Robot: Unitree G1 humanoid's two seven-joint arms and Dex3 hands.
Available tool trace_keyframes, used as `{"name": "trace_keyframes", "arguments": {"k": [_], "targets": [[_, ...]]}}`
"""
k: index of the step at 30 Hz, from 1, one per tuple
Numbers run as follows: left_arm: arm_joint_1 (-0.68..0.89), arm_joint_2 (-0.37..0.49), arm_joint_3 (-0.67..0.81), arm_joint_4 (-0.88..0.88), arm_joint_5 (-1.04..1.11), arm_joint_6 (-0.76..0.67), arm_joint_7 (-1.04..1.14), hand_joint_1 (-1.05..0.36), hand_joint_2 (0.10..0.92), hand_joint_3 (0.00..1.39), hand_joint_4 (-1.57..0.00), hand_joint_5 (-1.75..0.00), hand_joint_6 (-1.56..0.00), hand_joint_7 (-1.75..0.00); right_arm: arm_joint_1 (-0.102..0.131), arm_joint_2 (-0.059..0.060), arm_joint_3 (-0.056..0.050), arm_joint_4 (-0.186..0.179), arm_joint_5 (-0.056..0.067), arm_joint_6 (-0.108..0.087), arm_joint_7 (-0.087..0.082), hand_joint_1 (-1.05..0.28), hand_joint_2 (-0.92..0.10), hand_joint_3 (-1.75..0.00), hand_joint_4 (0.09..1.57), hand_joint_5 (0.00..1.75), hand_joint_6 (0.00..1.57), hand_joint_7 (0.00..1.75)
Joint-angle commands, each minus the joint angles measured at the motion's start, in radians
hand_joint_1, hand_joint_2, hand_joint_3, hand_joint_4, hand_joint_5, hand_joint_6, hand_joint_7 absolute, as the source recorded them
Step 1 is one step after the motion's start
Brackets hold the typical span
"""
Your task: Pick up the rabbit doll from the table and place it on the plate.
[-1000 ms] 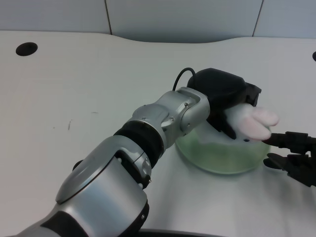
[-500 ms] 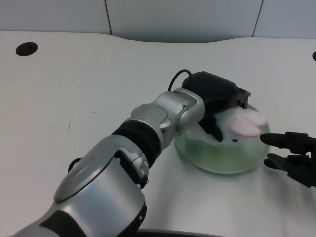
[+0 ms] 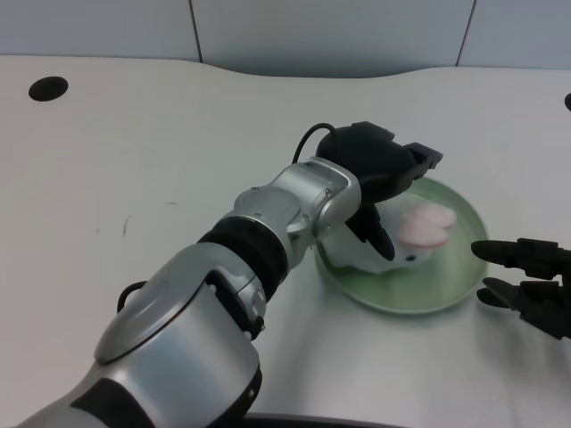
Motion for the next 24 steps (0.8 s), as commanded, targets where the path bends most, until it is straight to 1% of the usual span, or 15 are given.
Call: {"name": "trace_keyframes", "arguments": {"k": [1,3,5,8,11,14,15,18,19,21,22,24], "targets": [[-0.021,0.009,0.011,0.0,-0.01,0.004,-0.007,-1.04,0.921,0.13,0.0,0.0,0.0,0.0,0.001,-0.007,-0.009,0.014,0.012,0.003,0.0,-0.42,-0.92,-0.18,1.1,0.0,0.84,0.01],[-0.02,0.011,0.021,-0.001,-0.02,0.0,-0.007,-1.05,0.921,0.13,0.0,0.0,0.0,0.0,0.0,-0.007,-0.01,0.018,0.011,0.0,-0.002,-0.43,-0.92,-0.17,1.11,0.01,0.85,0.01],[-0.024,0.018,0.045,-0.003,-0.041,-0.008,-0.021,-1.05,0.921,0.13,0.0,0.0,0.0,0.0,0.0,-0.007,-0.013,0.017,0.013,0.01,-0.004,-0.43,-0.92,-0.17,1.11,0.01,0.84,0.0],[-0.039,0.039,0.091,-0.011,-0.084,-0.032,-0.049,-1.05,0.921,0.17,0.0,0.0,0.0,0.0,-0.004,-0.006,-0.017,0.028,0.015,0.004,-0.007,-0.44,-0.92,-0.16,1.12,0.01,0.85,0.01],[-0.046,0.062,0.124,-0.02,-0.112,-0.054,-0.047,-1.05,0.921,0.18,0.0,0.0,0.0,0.0,-0.008,-0.004,-0.02,0.03,0.015,0.01,-0.016,-0.43,-0.92,-0.15,1.12,0.01,0.85,0.01],[-0.043,0.108,0.159,-0.038,-0.143,-0.111,-0.032,-1.05,0.921,0.2,0.0,0.0,-0.03,-0.02,-0.014,0.002,-0.028,0.034,0.017,0.013,-0.039,-0.42,-0.92,-0.13,1.13,0.01,0.87,0.01],[-0.041,0.128,0.168,-0.044,-0.152,-0.132,-0.035,-1.04,0.921,0.2,-0.01,-0.01,-0.04,-0.02,-0.015,0.002,-0.03,0.036,0.018,0.011,-0.044,-0.42,-0.92,-0.13,1.13,0.01,0.87,0.01],[-0.032,0.168,0.181,-0.054,-0.164,-0.175,-0.042,-1.01,0.921,0.2,-0.03,-0.02,-0.08,-0.04,-0.012,0.001,-0.032,0.032,0.02,0.019,-0.057,-0.42,-0.92,-0.13,1.13,0.01,0.87,0.01],[-0.023,0.193,0.19,-0.061,-0.174,-0.197,-0.044,-0.99,0.921,0.2,-0.05,-0.03,-0.09,-0.04,-0.013,-0.001,-0.037,0.04,0.027,0.011,-0.055,-0.42,-0.92,-0.13,1.12,0.01,0.87,0.01],[-0.003,0.238,0.21,-0.074,-0.193,-0.238,-0.046,-0.95,0.921,0.17,-0.09,-0.05,-0.12,-0.06,-0.015,-0.006,-0.045,0.055,0.039,0.001,-0.051,-0.43,-0.92,-0.13,1.11,0.0,0.86,0.0],[0.006,0.257,0.215,-0.079,-0.196,-0.255,-0.04,-0.94,0.921,0.17,-0.11,-0.06,-0.14,-0.07,-0.016,-0.005,-0.052,0.061,0.047,-0.002,-0.049,-0.43,-0.92,-0.13,1.11,0.01,0.86,0.0],[0.024,0.294,0.227,-0.089,-0.205,-0.291,-0.037,-0.94,0.921,0.17,-0.14,-0.09,-0.16,-0.07,-0.016,-0.004,-0.062,0.07,0.056,-0.005,-0.049,-0.43,-0.92,-0.13,1.13,0.01,0.87,0.01]]}}
